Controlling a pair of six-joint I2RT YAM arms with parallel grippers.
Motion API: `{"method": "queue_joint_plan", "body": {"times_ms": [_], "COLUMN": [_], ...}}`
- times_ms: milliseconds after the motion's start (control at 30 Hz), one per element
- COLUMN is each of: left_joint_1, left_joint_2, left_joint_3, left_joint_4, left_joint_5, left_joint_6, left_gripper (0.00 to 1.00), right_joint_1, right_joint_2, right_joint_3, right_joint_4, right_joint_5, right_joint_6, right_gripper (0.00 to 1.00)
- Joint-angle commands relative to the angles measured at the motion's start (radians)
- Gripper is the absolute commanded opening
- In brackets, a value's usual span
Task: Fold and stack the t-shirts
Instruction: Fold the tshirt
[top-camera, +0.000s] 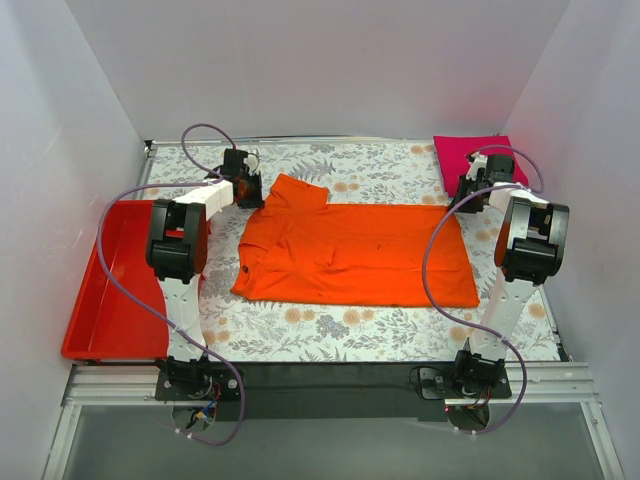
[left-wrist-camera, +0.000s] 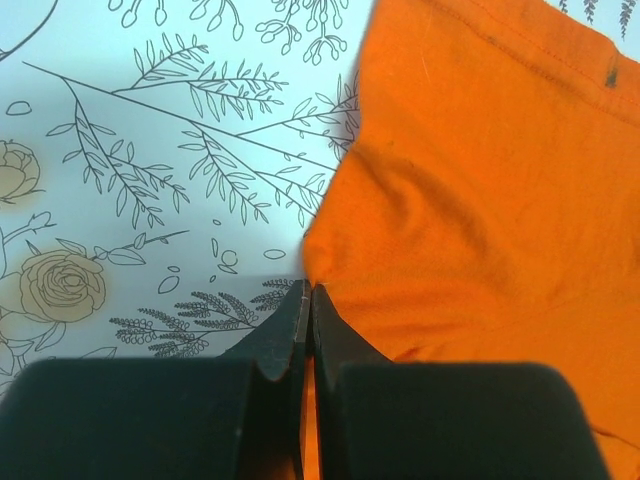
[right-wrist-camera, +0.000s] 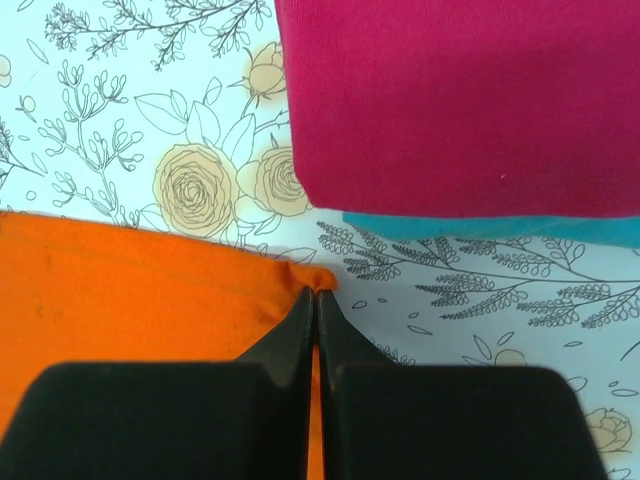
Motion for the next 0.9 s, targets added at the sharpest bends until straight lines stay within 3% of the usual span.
{"method": "queue_joint_plan", "body": {"times_ms": [0, 467, 867], "left_joint_1": [0.008, 0.017, 0.017], "left_joint_2": [-0.073, -0.158, -0.267], "left_joint_3": [0.013, 0.001, -0.076], "left_joint_4": [-0.048, -0.071, -0.109], "left_joint_5": [0.011, -0.014, -0.120], "left_joint_6": [0.001, -0.027, -0.114], "left_gripper": [0.00, 0.00, 0.00], "right_joint_1": [-0.004, -0.027, -0.038], "right_joint_2": [-0.058, -0.136, -0.233], "right_joint_3": [0.033, 0.017, -0.056], "right_joint_4": [-0.047, -0.075, -0.122], "right_joint_5": [-0.020, -0.095, -0.113], "right_joint_6": [0.016, 0.074, 0.094], "right_gripper": [0.01, 0.01, 0.01]}}
